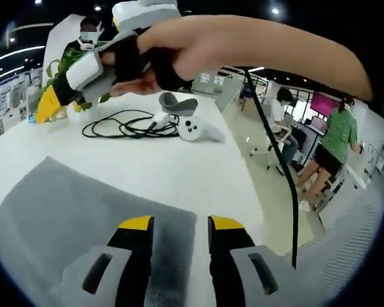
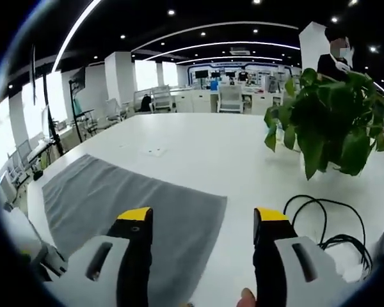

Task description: Fold the towel on the table until its edges align and the towel forms a compact rectangular stack.

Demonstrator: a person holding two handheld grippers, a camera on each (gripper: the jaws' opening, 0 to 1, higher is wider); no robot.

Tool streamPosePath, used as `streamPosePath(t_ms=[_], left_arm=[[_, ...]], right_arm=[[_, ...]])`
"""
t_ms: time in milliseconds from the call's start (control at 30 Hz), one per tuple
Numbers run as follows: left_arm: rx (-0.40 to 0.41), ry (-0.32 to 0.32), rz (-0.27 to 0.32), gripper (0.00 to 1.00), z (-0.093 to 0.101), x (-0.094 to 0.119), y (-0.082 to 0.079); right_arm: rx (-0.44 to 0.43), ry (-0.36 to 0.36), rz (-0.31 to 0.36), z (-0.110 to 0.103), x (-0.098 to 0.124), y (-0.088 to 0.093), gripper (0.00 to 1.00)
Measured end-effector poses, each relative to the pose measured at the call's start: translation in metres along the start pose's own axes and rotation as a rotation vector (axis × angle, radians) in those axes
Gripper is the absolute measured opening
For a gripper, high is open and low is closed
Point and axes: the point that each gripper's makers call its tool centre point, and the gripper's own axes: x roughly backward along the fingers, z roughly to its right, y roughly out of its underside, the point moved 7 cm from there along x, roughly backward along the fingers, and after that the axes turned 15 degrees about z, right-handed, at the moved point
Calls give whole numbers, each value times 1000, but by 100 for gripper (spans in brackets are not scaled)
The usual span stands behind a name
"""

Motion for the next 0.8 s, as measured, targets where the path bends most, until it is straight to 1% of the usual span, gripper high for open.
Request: streamPosePath(t_ms=[33, 100, 233, 400, 500, 567, 633, 700, 733, 800], left_arm=[[-15, 5, -12, 35, 0, -2, 1], [-33, 13, -17, 35, 1, -5, 0], [-40, 28, -22, 34, 5, -13, 0], [-54, 31, -29, 30, 7, -26, 2], [-64, 40, -34, 29, 8, -30, 2], [-65, 43, -49, 28, 9, -31, 6], [-74, 32, -69, 27, 8, -31, 9], [-57, 25, -70, 22, 7, -30, 9], [-40, 27, -66, 22, 7, -31, 10], [-43, 21, -67, 21, 5, -33, 12]], right_arm=[[1, 2, -1, 2, -2, 1, 63], [-7, 7, -1, 6, -8, 5, 63], [-11, 3, -5, 8, -15, 9, 61], [-23, -4, -5, 9, -24, 14, 60], [-58, 17, 15, 13, -30, 15, 60], [-68, 20, 20, 14, -34, 16, 59], [-69, 18, 16, 14, -39, 18, 59], [-69, 14, 13, 14, -42, 20, 59], [-72, 14, 12, 13, -43, 21, 59], [-79, 15, 10, 13, -44, 23, 58]])
